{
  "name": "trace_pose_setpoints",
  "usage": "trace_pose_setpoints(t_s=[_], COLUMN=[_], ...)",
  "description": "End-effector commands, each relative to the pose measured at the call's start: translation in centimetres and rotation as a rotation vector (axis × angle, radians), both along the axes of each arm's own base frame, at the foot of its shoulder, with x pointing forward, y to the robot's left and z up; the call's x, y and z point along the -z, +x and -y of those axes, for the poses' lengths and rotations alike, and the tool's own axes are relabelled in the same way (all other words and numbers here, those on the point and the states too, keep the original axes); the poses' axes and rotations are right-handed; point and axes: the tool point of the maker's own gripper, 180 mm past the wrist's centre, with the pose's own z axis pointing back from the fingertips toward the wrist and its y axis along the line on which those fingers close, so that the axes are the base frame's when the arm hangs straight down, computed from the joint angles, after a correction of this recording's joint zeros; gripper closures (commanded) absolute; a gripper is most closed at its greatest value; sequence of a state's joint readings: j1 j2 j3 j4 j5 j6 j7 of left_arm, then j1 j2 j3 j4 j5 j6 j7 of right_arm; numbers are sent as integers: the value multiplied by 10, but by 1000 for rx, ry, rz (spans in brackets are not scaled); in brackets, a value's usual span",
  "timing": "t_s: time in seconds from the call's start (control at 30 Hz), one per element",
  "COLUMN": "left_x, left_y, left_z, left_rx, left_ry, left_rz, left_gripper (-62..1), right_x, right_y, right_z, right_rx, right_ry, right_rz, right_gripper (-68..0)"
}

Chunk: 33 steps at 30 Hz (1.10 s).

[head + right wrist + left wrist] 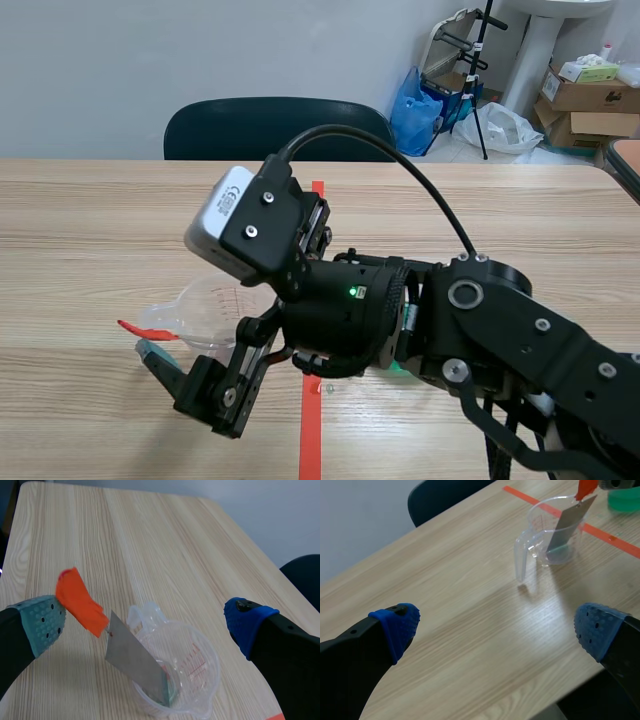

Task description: Do the redox reaction experiment

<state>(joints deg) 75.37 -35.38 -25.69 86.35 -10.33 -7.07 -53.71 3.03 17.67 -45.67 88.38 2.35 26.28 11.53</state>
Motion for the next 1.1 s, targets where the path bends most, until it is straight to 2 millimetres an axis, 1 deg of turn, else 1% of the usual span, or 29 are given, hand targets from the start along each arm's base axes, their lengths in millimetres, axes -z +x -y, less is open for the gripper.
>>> trace_pose_setpoints(t_s=[0.0,0.2,0.43,0.63,0.8,0.9,1.07], left_x=[-8,-4,0,0,0,0,0], left_y=[4,1,-2,-2,-2,-2,-2], left_z=[1,-3,-9,-8,-8,-8,-8], left_rx=[-3,-12,-27,-26,-27,-27,-25], left_ry=[-10,-2,9,8,8,9,6], left_rz=[33,22,4,5,4,4,2], left_gripper=[-623,-623,-623,-623,-623,-623,-623], right_x=[-8,-8,-11,-10,-9,-11,-10], right_y=[2,-3,0,4,6,12,13], right_z=[-2,-7,-18,-17,-16,-14,-13], right_rx=[-6,-21,-8,17,27,64,68], right_ry=[26,29,21,9,5,11,9], right_rz=[15,12,20,22,23,35,36], right_gripper=[-679,-679,-679,-679,-566,-470,-294])
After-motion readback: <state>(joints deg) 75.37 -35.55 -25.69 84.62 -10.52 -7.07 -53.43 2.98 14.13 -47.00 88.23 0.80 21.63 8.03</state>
